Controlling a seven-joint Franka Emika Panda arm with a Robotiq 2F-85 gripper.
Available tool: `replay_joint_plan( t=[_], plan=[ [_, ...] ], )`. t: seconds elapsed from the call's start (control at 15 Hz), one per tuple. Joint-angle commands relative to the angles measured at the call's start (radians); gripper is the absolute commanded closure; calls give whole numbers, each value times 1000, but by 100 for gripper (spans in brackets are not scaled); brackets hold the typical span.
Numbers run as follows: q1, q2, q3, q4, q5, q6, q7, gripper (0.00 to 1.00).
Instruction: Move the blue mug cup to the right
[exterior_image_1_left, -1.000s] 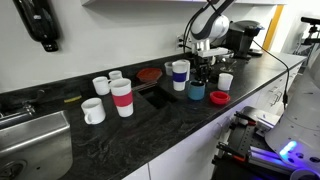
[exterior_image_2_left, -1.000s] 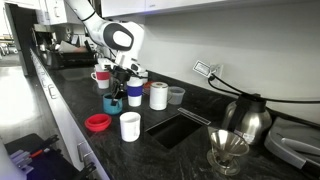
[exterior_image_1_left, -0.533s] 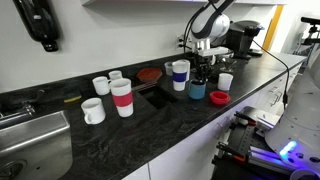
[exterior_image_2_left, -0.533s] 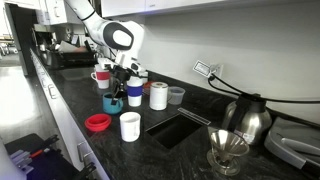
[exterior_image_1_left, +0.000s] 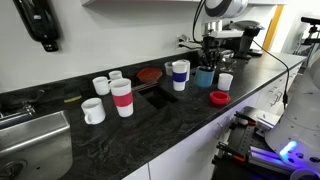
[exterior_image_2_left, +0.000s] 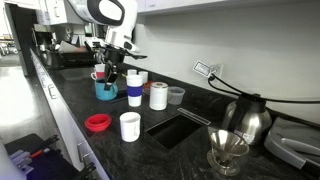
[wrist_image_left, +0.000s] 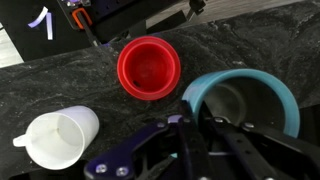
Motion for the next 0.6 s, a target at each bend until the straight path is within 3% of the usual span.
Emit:
replay_joint_plan(
  t=[0.0, 0.27, 0.47, 0.53],
  plan=[
    [-57, -92, -12, -24, -41, -50, -6, 97],
    [-140, -125, -58, 8, -93, -39, -2, 97],
    [-151, -132, -87, 43, -74, -98, -52, 97],
    [-158, -130, -78, 19, -83, -53, -24, 97]
  ],
)
